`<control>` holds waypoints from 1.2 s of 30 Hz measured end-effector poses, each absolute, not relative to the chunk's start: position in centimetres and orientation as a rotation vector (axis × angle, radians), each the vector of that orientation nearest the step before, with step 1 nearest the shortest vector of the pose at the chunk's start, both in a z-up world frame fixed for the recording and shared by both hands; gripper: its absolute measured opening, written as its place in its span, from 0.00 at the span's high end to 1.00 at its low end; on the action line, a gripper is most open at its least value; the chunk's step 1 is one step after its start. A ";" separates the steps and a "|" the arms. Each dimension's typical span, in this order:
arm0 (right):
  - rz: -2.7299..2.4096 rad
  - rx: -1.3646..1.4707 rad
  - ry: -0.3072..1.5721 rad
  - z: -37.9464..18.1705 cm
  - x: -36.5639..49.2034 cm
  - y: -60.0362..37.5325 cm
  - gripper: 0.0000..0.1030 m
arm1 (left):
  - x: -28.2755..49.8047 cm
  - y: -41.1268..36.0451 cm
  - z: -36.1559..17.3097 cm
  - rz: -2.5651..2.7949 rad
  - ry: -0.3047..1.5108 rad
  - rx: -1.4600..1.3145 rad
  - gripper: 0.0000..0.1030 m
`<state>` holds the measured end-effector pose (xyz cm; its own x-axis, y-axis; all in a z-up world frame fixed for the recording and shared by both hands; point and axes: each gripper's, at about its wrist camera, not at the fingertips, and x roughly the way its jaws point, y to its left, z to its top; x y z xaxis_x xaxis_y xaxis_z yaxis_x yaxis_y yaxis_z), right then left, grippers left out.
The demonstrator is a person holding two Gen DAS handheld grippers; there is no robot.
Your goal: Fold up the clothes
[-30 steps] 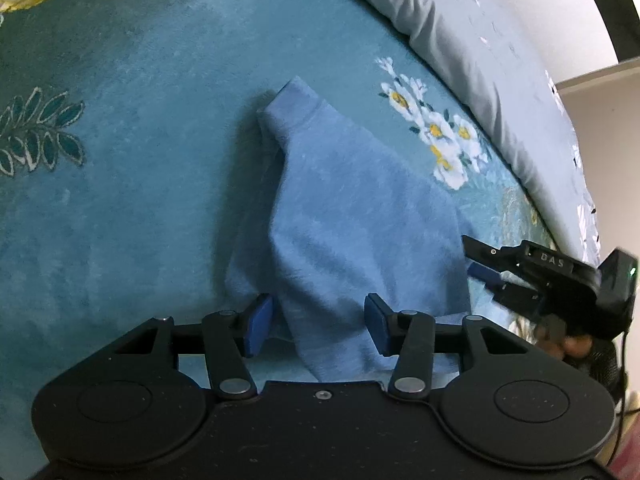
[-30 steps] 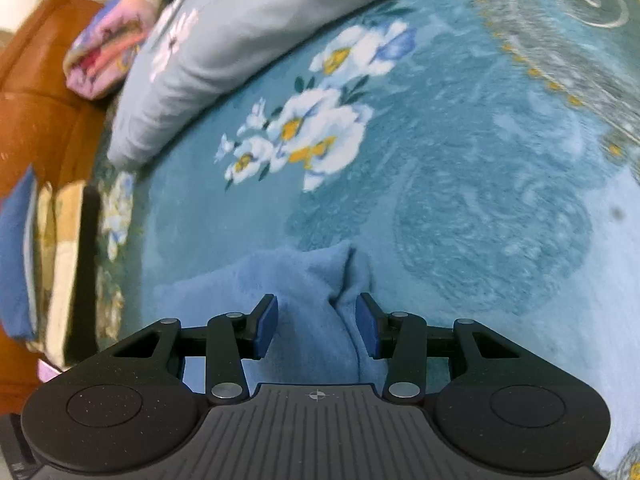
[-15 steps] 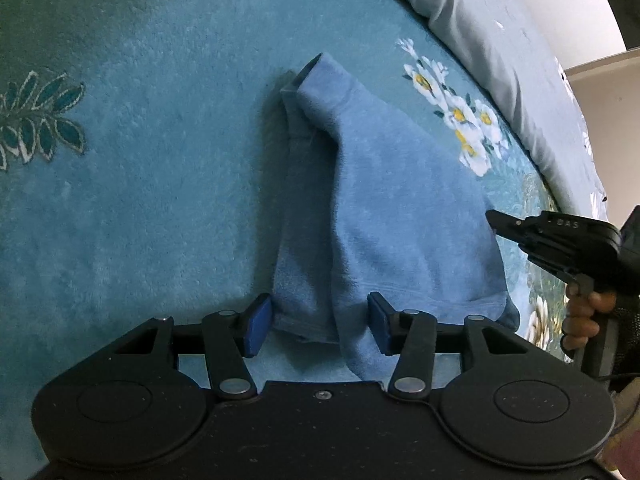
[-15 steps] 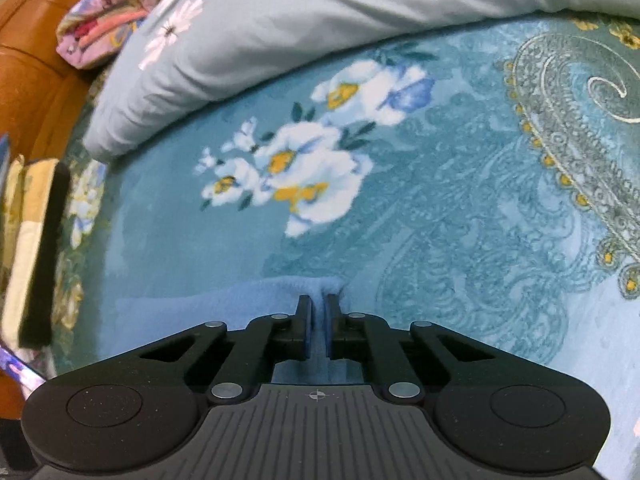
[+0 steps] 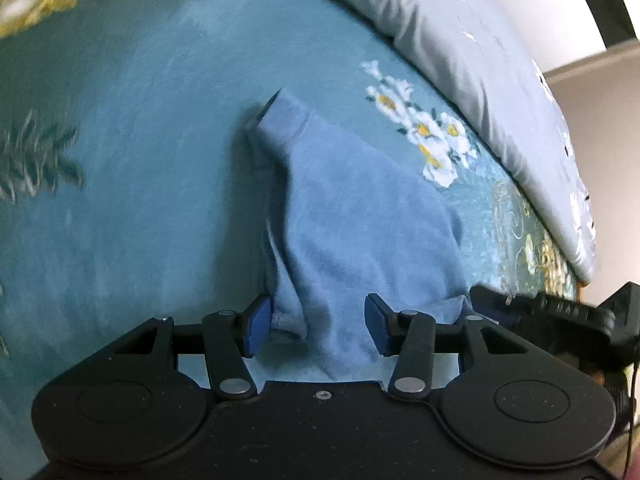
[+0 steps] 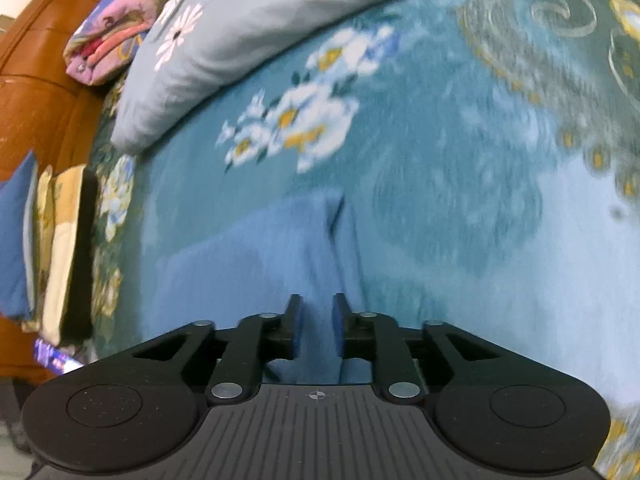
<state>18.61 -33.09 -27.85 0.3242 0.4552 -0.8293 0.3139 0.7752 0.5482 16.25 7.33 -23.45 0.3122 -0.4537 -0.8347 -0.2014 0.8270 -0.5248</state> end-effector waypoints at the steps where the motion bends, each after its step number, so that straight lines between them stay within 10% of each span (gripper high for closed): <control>1: 0.101 0.722 1.277 -27.9 18.1 -32.8 0.76 | 16.4 7.2 -23.2 -0.172 1.261 -0.609 0.54; 36: 0.095 0.588 1.278 -27.4 15.4 -31.2 0.66 | 17.1 5.9 -26.4 -0.158 1.294 -0.802 0.62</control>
<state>15.35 -31.19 -27.42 0.3063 0.3844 -0.8709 0.2507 0.8500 0.4634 17.13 5.88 -26.38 0.3038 -0.5285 -0.7927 -0.3217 0.7263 -0.6075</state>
